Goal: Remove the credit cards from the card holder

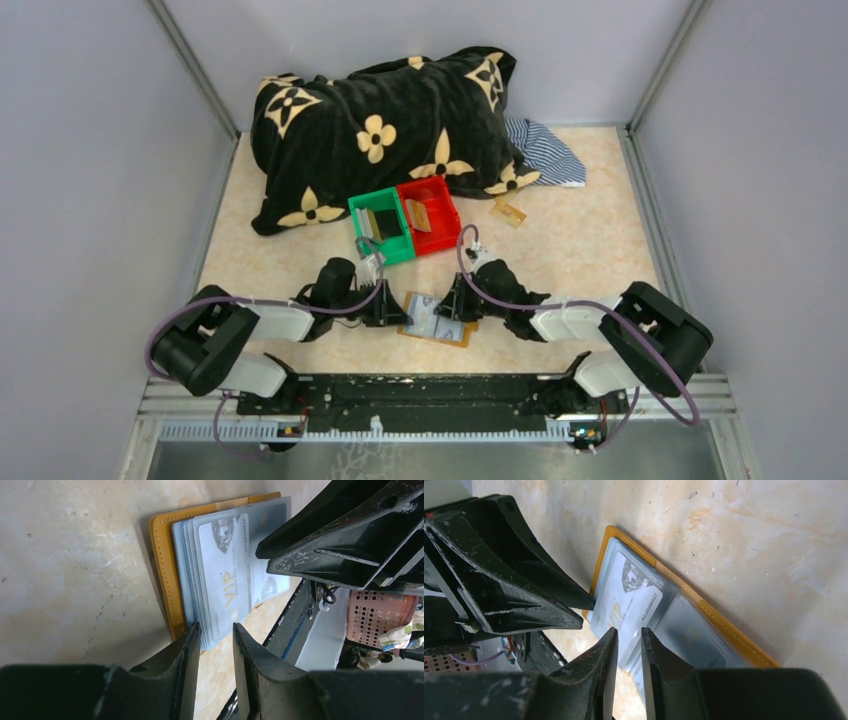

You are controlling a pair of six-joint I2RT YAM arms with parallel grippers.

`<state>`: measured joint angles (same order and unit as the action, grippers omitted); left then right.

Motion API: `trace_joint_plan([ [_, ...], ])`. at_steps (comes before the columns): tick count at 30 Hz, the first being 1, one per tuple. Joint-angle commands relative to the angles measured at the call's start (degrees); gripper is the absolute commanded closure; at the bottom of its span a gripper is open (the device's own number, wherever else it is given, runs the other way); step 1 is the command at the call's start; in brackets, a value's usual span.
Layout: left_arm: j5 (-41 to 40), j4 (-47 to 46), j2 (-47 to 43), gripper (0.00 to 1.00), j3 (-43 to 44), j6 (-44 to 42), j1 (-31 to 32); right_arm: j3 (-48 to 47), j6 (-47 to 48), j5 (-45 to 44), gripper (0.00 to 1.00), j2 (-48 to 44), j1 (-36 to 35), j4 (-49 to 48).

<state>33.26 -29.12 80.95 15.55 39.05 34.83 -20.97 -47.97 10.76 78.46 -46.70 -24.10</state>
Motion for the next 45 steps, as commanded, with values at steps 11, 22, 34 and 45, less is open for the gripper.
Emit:
trace_joint_plan([
  [11, -0.2, -3.5, 1.8, 0.63, -3.3, 1.3, -0.2, 2.1, -0.2, -2.5, 0.68, -3.4, 0.0, 1.7],
  [22, 0.1, -5.6, 3.3, 0.64, -4.3, 3.1, -0.2, 3.9, -4.6, 4.0, 0.67, 9.3, -0.2, -17.7],
  [34, 0.3, -6.1, 5.4, 0.64, -3.7, 3.4, -0.1, 6.1, -6.6, 6.6, 0.82, 10.5, -0.3, -26.9],
  [45, 0.5, -6.2, 8.5, 0.64, -2.8, 3.7, -0.1, 6.4, -6.7, 11.6, 0.86, 11.2, -0.9, -34.9],
])
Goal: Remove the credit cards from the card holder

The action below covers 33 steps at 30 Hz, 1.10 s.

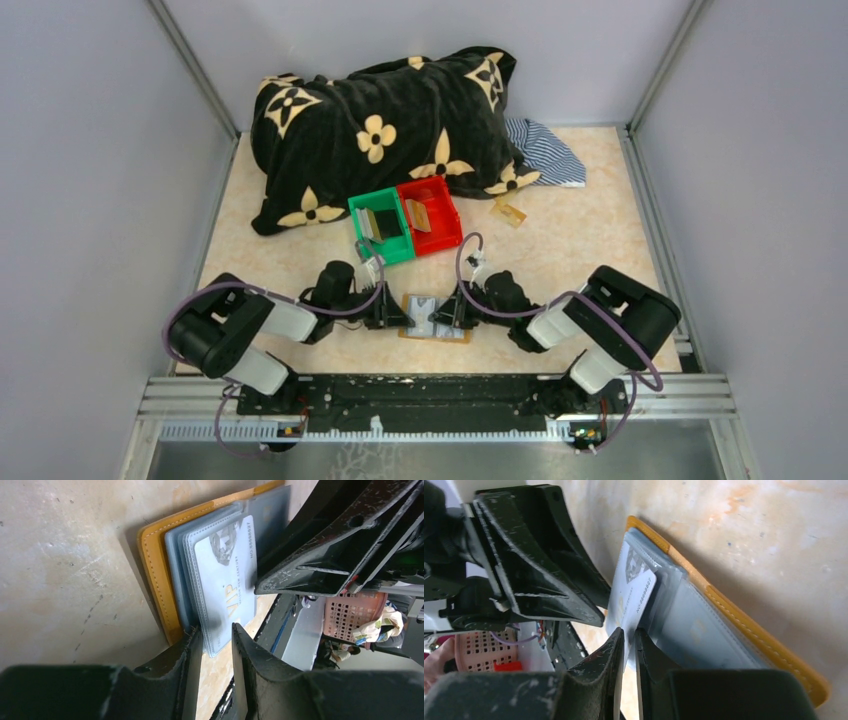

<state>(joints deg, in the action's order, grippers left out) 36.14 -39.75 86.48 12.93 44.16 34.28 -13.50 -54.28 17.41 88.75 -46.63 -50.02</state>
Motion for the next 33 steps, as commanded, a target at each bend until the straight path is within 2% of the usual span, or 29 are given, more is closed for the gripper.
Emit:
trace_joint_plan([
  [1, -2.3, 4.3, 3.1, 0.64, -0.1, -1.3, 0.5, -1.1, -0.3, 5.1, 0.88, 1.6, -1.0, -9.6],
  [6, -2.5, 5.1, 3.6, 0.65, 0.5, -1.7, 0.5, -0.4, -2.9, 6.7, 1.00, 5.4, -0.9, -16.8],
  [11, -2.6, 5.4, 4.4, 0.64, 0.9, -1.7, 0.4, 0.3, -3.7, 7.2, 1.00, 7.3, -0.9, -18.7],
  [19, -2.4, 4.6, 5.6, 0.65, 1.1, -1.3, 0.4, -0.1, -1.6, 7.3, 1.00, 3.7, -0.8, -13.3],
  [22, -2.3, 4.3, 5.8, 0.65, 1.0, -1.3, 0.4, -1.0, -0.8, 8.2, 0.93, 3.6, -0.9, -12.2],
  [26, -2.3, 4.2, 5.8, 0.65, 0.8, -1.2, 0.5, -2.4, -0.6, 9.7, 0.72, 5.3, -0.8, -13.2],
  [28, -2.4, 4.3, 5.4, 0.65, 0.6, -1.2, 0.4, -2.9, -0.8, 10.2, 0.66, 6.5, -0.8, -14.1],
  [30, -2.7, 4.9, 5.0, 0.65, 0.5, -1.3, 0.4, -2.9, -1.5, 10.5, 0.66, 8.2, -0.8, -15.7],
  [33, -3.0, 5.2, 4.8, 0.65, 0.5, -1.4, 0.4, -2.4, -2.2, 10.5, 0.72, 8.4, -0.8, -17.1],
])
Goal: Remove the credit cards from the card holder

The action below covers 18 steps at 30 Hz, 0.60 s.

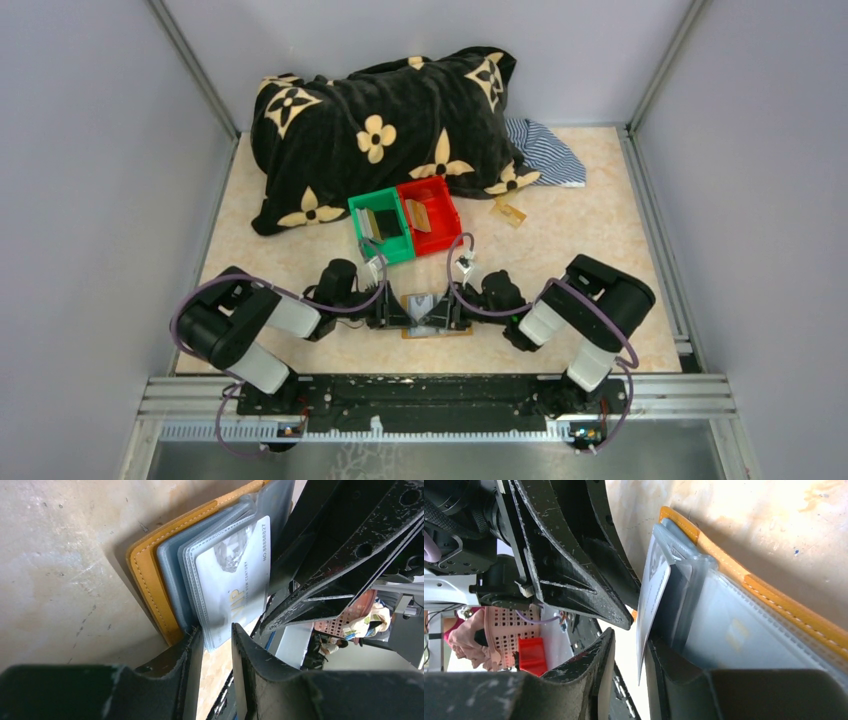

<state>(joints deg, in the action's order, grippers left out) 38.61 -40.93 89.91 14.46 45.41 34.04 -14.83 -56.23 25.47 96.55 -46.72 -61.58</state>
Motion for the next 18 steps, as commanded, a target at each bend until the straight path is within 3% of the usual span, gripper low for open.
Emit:
trace_joint_plan([
  [1, -5.5, 6.4, 1.5, 0.65, -1.0, -2.7, 0.7, -0.8, -0.2, 2.3, 0.73, 0.3, -0.7, -5.4],
  [18, -5.6, 2.4, 7.7, 0.68, -0.8, 0.7, 0.6, 0.6, 5.7, 1.6, 0.77, -10.7, 2.1, 8.9],
])
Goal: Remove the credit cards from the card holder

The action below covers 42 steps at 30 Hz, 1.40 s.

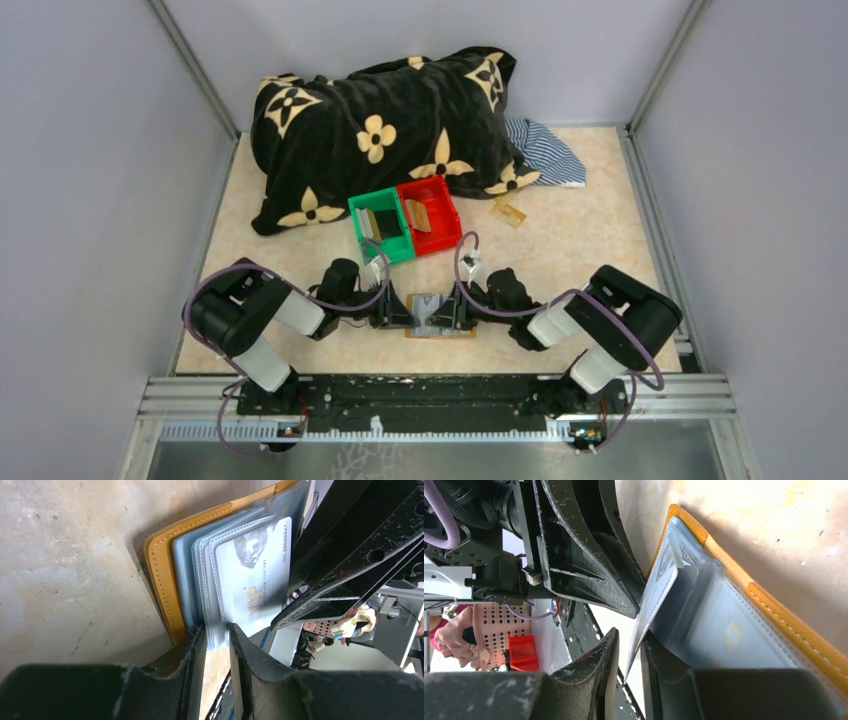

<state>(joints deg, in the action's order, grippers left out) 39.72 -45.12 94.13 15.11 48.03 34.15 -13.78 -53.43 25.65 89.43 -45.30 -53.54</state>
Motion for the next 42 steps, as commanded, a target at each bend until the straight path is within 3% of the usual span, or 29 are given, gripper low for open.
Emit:
trace_joint_plan([
  [1, -6.8, 6.5, 3.6, 0.68, -1.5, -1.8, 0.5, -0.3, 3.0, 1.2, 0.77, -4.0, 0.9, 1.4],
  [22, -6.6, 4.8, 5.6, 0.69, -1.6, -1.2, 0.1, 1.7, 7.7, -2.7, 0.75, -13.9, 4.3, 14.7],
  [31, -6.4, 4.8, 5.9, 0.69, -1.3, -1.2, 0.0, 2.4, 7.9, -2.8, 0.75, -14.5, 5.1, 15.5],
  [36, -6.1, 4.8, 6.1, 0.70, -1.0, -1.4, 0.0, 2.6, 8.6, -3.9, 1.00, -16.3, 5.3, 17.9],
  [42, -6.0, 4.6, 6.5, 0.69, -0.8, -1.4, 0.0, 2.5, 9.7, -5.8, 1.00, -19.0, 5.5, 22.1],
])
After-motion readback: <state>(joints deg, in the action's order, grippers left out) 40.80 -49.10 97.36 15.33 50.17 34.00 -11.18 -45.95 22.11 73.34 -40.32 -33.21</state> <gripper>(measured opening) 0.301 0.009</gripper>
